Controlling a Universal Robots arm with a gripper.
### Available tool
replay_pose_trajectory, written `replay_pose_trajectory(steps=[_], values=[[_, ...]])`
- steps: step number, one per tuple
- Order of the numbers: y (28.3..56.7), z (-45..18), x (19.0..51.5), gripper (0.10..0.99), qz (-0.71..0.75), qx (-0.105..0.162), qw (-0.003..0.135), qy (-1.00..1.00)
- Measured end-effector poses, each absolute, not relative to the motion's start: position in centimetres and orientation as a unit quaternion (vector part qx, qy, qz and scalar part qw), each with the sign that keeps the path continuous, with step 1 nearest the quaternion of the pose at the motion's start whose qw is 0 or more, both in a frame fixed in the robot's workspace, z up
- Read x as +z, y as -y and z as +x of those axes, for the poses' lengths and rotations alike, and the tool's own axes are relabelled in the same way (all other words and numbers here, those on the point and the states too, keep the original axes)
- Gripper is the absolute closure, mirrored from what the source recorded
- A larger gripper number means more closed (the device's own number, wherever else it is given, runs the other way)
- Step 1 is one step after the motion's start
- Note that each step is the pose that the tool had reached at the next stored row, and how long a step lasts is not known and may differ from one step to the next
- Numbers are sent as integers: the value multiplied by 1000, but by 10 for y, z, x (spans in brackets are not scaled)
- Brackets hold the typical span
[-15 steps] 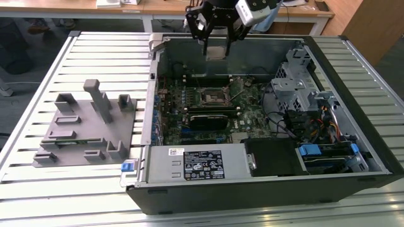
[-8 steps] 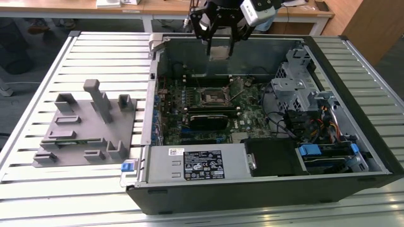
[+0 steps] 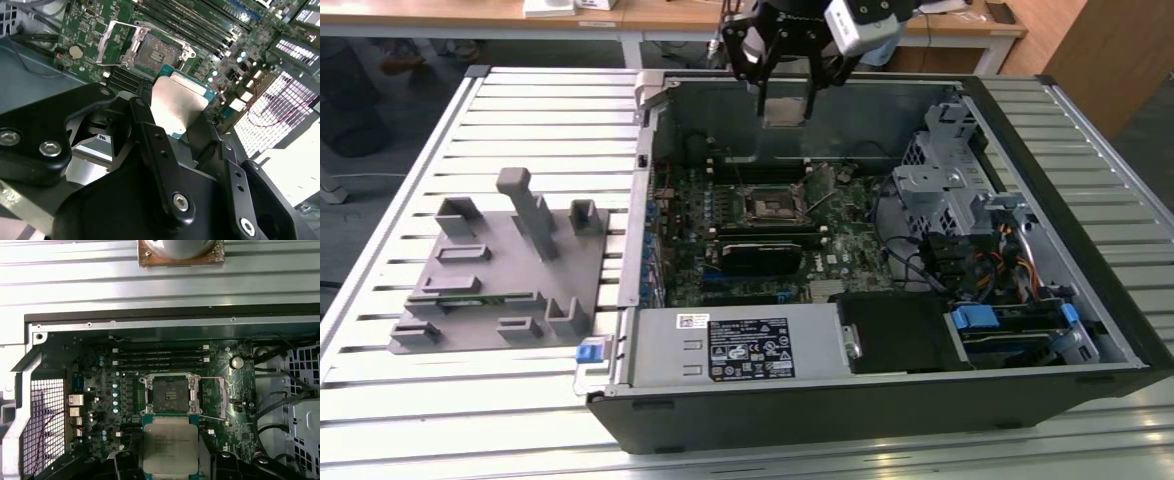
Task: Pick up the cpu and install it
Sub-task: 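Place the cpu into insertion slot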
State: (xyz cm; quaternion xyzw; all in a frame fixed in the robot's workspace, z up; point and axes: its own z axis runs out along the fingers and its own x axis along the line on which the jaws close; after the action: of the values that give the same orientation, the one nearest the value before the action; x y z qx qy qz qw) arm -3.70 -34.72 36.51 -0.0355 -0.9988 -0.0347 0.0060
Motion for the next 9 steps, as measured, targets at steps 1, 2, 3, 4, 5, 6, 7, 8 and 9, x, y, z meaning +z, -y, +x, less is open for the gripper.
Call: replay_pose_trajectory(steps=[1,2,3,4,5,6,7,8,9], values=[[347,-37,365,553,-43,-35,6,998],[347,-37,365,553,-50,-35,5,998],[347,-37,365,553,-57,-35,5,998],[347,-37,365,553,-64,-35,5,997],[347,-37,365,553,-73,-35,5,997],[347,-37,365,553,-80,-35,4,996],[347,-37,365,553,-88,-35,4,996],[347,-37,365,553,-101,-35,4,994],[347,-37,365,553,-112,-35,3,993]])
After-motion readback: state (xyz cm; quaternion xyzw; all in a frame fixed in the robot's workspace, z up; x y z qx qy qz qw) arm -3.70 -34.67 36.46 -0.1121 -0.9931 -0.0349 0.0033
